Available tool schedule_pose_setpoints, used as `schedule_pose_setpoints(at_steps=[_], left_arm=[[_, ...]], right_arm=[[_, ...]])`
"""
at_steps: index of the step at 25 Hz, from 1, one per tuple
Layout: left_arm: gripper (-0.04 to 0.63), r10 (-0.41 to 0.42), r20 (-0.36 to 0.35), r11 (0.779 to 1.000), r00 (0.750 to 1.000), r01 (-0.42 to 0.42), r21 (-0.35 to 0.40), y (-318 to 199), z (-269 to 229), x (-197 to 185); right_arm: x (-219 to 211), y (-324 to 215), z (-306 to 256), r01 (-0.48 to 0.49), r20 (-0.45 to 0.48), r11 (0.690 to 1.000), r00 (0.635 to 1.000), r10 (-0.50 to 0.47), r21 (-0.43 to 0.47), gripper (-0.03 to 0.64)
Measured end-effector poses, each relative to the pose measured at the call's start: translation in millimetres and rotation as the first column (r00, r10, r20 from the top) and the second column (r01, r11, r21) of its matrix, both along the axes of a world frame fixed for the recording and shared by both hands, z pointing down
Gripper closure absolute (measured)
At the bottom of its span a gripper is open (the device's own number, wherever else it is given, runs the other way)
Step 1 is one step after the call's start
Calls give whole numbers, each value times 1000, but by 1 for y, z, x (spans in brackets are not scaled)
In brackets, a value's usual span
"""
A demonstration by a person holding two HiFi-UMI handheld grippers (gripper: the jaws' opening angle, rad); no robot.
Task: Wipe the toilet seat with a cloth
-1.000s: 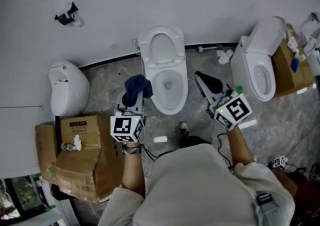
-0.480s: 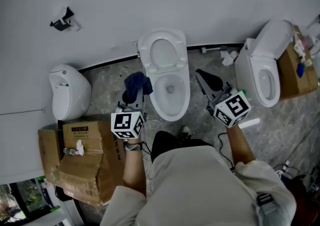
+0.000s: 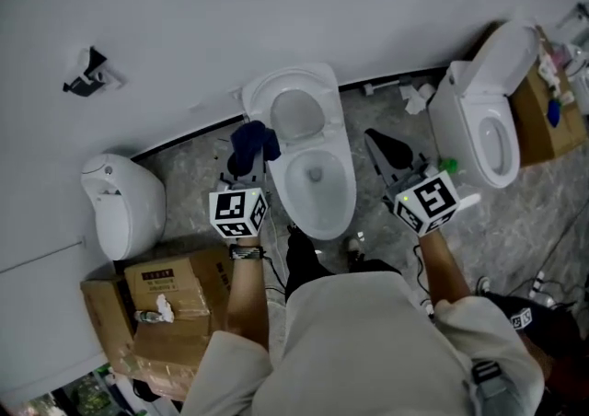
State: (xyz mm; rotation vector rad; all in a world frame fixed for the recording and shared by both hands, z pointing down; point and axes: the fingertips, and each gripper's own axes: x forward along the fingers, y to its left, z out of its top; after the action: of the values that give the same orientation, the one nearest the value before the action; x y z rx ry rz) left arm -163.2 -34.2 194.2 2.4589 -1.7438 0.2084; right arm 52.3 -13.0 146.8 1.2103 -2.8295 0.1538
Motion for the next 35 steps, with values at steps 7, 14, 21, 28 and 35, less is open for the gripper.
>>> schedule_pose_setpoints(at_steps=[7,14,21,28,35], left_arm=[[540,108,23,993,994,-106,-55,-95,56,-5],[540,185,26,973,982,-180,-145,-151,121,10],[540,209,60,958,976,-192,-214,-193,180,23],[540,158,136,969,978,-127,-210,-221,214,27],[540,171,191,976,967,-140,-166,-227,220,50]], right_arm=[[-4,-58,21,-222,18,974,975,223,-46,588],[-7,-84,52,-287,-19,953,958,286,-98,588],[-2,-99,85,-303,-59,939,953,297,-162,588],[8,-98,108,-306,-79,927,952,296,-217,588],[29,-94,121,-339,-73,909,941,332,-243,588]])
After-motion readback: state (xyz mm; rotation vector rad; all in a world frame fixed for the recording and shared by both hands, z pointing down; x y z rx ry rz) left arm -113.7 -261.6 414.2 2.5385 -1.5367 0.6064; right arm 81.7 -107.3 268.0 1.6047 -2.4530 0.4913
